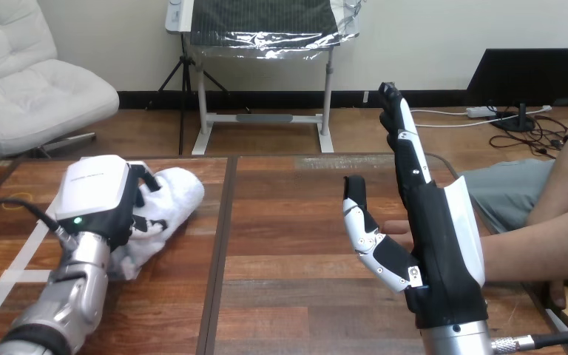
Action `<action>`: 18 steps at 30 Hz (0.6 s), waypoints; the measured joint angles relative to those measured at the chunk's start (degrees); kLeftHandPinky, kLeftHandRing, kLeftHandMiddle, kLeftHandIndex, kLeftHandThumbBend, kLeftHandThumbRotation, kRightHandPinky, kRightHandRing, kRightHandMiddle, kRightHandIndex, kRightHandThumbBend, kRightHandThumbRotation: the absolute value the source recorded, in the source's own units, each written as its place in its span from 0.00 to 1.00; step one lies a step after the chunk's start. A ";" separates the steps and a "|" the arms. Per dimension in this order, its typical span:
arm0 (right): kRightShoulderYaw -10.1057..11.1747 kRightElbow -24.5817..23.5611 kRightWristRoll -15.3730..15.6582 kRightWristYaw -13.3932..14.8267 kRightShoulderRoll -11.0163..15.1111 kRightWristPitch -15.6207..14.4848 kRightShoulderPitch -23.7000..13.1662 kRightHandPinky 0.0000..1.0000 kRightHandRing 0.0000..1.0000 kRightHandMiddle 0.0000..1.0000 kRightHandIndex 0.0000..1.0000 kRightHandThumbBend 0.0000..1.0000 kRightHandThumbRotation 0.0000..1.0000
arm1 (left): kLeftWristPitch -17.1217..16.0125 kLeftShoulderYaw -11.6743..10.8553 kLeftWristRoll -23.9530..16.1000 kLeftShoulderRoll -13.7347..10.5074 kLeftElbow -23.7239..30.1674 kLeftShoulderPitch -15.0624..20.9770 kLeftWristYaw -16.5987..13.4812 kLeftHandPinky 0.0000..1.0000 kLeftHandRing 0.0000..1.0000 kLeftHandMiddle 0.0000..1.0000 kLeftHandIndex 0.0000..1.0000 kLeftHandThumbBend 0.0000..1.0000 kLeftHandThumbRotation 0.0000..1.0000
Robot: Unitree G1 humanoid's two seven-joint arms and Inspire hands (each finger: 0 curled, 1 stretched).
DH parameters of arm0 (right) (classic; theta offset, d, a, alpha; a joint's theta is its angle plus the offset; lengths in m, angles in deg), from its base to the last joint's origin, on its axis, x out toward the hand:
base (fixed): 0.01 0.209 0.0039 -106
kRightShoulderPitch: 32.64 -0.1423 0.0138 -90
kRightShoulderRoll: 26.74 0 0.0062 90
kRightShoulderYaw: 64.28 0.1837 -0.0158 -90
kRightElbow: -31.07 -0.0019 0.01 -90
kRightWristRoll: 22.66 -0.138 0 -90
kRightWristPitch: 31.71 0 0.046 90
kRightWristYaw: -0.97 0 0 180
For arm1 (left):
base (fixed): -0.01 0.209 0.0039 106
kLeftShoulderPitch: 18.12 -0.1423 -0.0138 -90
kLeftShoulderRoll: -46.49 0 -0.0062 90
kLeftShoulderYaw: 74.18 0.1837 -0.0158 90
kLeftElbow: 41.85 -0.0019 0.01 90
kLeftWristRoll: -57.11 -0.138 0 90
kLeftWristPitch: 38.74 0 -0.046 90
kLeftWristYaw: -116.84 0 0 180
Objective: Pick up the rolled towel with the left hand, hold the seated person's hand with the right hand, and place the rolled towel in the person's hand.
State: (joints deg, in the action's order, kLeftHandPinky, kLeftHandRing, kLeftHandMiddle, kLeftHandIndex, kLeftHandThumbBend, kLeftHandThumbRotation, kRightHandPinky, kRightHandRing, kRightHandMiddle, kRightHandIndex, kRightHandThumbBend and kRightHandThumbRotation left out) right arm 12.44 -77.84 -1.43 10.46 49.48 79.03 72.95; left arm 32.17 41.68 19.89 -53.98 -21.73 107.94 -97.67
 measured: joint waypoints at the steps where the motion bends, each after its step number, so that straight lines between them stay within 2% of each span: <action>1: 0.00 -0.13 0.00 -0.01 0.00 0.00 0.00 1.00 1.00 1.00 1.00 0.00 0.00 | -0.91 -0.14 0.31 -0.19 0.76 -0.53 0.04 0.52 0.57 0.61 0.66 0.62 0.25; 8: -0.03 -0.83 0.00 -0.05 0.00 0.00 0.00 1.00 1.00 1.00 1.00 0.00 0.00 | -5.63 -1.27 0.91 -0.90 7.41 -5.07 0.33 0.51 0.56 0.60 0.67 0.61 0.34; 18: -0.13 -0.86 0.28 -0.05 0.04 -0.02 0.10 1.00 1.00 1.00 1.00 0.00 0.00 | -7.94 -1.73 0.87 -0.83 17.75 -12.01 2.08 0.49 0.54 0.59 0.68 0.61 0.47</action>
State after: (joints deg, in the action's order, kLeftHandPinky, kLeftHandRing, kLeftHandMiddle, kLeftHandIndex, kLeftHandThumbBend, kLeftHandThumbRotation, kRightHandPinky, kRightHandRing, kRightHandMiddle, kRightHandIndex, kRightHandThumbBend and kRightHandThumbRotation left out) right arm 12.31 -78.70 -1.14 10.41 49.52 79.01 73.05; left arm 24.23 39.96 20.75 -54.81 -3.98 95.94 -95.59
